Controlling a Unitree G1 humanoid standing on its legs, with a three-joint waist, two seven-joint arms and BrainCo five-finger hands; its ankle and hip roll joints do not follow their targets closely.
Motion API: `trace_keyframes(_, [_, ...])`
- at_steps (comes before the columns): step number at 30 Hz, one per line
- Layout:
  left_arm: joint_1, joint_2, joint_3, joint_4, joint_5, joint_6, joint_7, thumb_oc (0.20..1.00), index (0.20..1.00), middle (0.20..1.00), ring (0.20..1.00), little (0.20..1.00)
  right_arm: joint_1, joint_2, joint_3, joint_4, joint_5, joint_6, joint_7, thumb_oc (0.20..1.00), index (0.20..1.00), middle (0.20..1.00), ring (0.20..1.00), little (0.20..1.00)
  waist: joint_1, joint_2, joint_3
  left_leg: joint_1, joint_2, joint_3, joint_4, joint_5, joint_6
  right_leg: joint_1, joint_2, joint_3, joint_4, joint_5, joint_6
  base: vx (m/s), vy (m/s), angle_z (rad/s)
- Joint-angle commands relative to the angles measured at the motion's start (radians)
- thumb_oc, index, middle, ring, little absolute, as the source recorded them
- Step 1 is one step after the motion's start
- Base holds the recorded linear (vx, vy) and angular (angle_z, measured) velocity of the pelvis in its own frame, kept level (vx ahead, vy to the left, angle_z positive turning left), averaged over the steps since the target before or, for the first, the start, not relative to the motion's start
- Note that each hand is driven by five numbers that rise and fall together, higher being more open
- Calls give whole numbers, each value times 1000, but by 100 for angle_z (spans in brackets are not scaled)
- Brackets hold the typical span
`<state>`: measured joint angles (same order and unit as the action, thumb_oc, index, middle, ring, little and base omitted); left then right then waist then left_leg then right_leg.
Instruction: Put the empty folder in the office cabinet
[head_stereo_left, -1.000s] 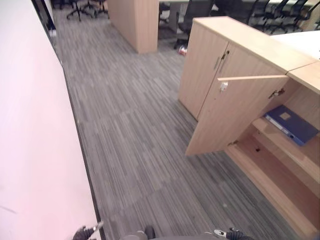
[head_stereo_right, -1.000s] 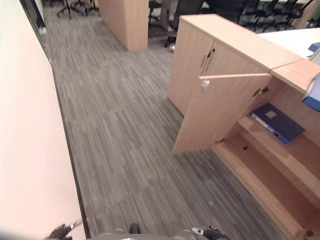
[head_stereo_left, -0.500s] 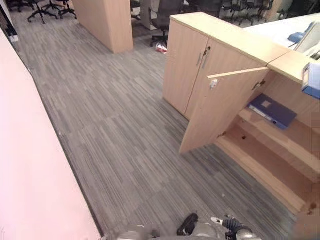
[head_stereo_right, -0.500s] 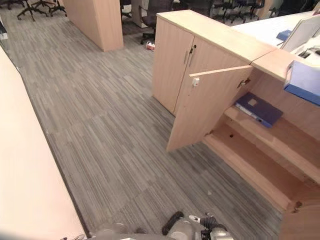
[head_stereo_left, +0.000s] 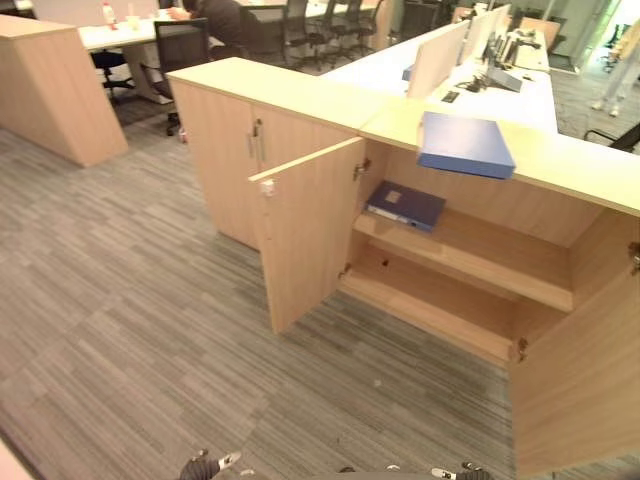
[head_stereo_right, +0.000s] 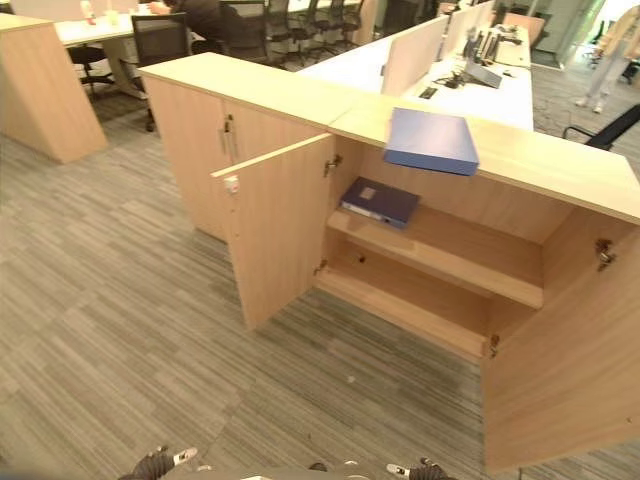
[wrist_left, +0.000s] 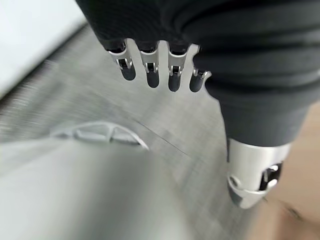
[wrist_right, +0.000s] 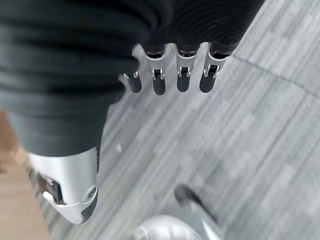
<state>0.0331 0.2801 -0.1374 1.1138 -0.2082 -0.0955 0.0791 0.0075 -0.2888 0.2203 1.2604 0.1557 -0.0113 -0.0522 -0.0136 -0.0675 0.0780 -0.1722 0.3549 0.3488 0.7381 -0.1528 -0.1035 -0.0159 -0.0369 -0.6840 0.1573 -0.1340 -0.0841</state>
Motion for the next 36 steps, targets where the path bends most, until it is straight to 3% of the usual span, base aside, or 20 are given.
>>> trace_keyframes(1, [-12,124,-148,-271,112,-59,-78,1000,1000,1000,1000,1000,-88,-82,9,17,-63,-18,2,1000,1000,1000,1000,1000,62,25,99,118,-133,-168,-647,182,-30,95,-76,131,-115,74,153,153,148,-69])
trace_keyframes(2, [-12,124,-148,-271,112,-59,-78,1000,1000,1000,1000,1000,-88,-82,9,17,-63,-18,2,1000,1000,1000,1000,1000,62,25,100,119,-133,-167,-649,183,-30,96,-76,132,-116,74,153,158,124,-137])
trace_keyframes(3, [-19,148,-179,-332,131,-66,-89,1000,1000,1000,1000,1000,-91,-88,21,7,-82,-20,3,1000,1000,1000,1000,1000,72,36,106,88,-139,-242,-729,234,-38,110,-62,173,-120,64,153,84,66,-143])
trace_keyframes(5, [-22,154,-192,-354,133,-67,-93,1000,1000,1000,1000,1000,-92,-92,29,0,-95,-19,1,1000,1000,1000,1000,1000,77,40,110,82,-146,-276,-770,253,-38,117,-57,197,-119,56,154,129,124,-88])
trace_keyframes(6, [-30,166,-218,-419,137,-73,-106,1000,1000,1000,1000,1000,-93,-98,35,-12,-111,-19,3,1000,1000,1000,1000,1000,77,48,117,64,-159,-328,-802,268,-37,126,-53,235,-114,46,156,148,298,-59])
trace_keyframes(8, [-29,180,-258,-521,130,-80,-139,1000,1000,1000,1000,1000,-83,-97,32,-19,-137,-19,9,1000,1000,1000,1000,1000,65,77,92,90,-168,-355,-825,290,-29,123,-45,269,-119,61,168,194,369,-101])
trace_keyframes(10, [-49,196,-315,-598,119,-84,-171,1000,1000,1000,1000,1000,-63,-88,15,-12,-144,-11,13,1000,1000,1000,1000,1000,47,83,53,131,-192,-321,-825,266,-13,137,-71,297,-127,66,184,303,349,-91])
trace_keyframes(11, [-86,150,-405,-607,131,-69,-188,1000,1000,1000,1000,1000,-211,95,110,33,-134,9,-69,1000,1000,1000,1000,1000,69,95,35,142,-210,-323,-825,255,-2,150,-86,288,-133,69,189,227,280,-15])
trace_keyframes(12, [-99,161,-406,-581,162,-72,-165,1000,1000,1000,1000,1000,-170,52,86,41,-140,20,-9,1000,1000,1000,1000,1000,61,94,34,154,-225,-311,-825,247,5,158,-97,289,-130,65,197,242,302,-11])
trace_keyframes(14, [-104,171,-409,-623,130,-86,-180,1000,1000,1000,1000,1000,-133,8,52,55,-145,22,4,1000,1000,1000,1000,1000,49,94,25,185,-253,-289,-825,221,26,164,-122,311,-117,63,215,157,231,-10])
trace_keyframes(21, [-153,214,-481,-715,125,-103,-206,1000,1000,1000,1000,1000,-146,23,48,47,-152,25,4,1000,1000,1000,1000,1000,28,81,15,223,-332,-217,-825,160,94,117,-190,388,-58,93,268,101,226,-17])
trace_keyframes(25, [-154,217,-471,-728,120,-103,-203,1000,1000,1000,1000,1000,-146,37,54,35,-149,25,9,1000,1000,1000,1000,1000,29,74,17,234,-349,-193,-825,143,111,99,-209,393,-36,110,284,37,101,-30])
trace_keyframes(30, [-146,223,-425,-765,101,-90,-187,1000,1000,1000,1000,1000,-135,55,47,35,-141,27,15,1000,1000,1000,1000,1000,38,64,29,258,-369,-165,-825,123,133,85,-252,354,17,152,303,29,90,-24])
trace_keyframes(32, [-156,223,-393,-791,99,-73,-172,1000,1000,1000,1000,1000,-125,67,25,42,-125,30,19,1000,1000,1000,1000,1000,42,57,36,275,-389,-155,-825,108,154,72,-299,309,101,198,316,68,200,-12])
trace_keyframes(33, [-170,227,-394,-810,106,-71,-172,1000,1000,1000,1000,1000,-119,67,16,43,-112,30,23,1000,1000,1000,1000,1000,38,52,37,301,-408,-170,-825,80,162,65,-325,313,185,212,330,91,135,-2])
trace_keyframes(34, [-170,228,-394,-812,106,-70,-172,1000,1000,1000,1000,1000,-119,68,15,43,-112,30,23,1000,1000,1000,1000,1000,39,50,39,303,-410,-170,-825,79,163,64,-328,315,191,209,330,97,164,7])
trace_keyframes(36, [-177,229,-393,-834,104,-59,-173,1000,1000,1000,1000,1000,-106,72,1,42,-90,31,27,1000,1000,1000,1000,1000,29,49,52,345,-434,-176,-825,59,193,26,-366,317,357,279,325,47,222,0])
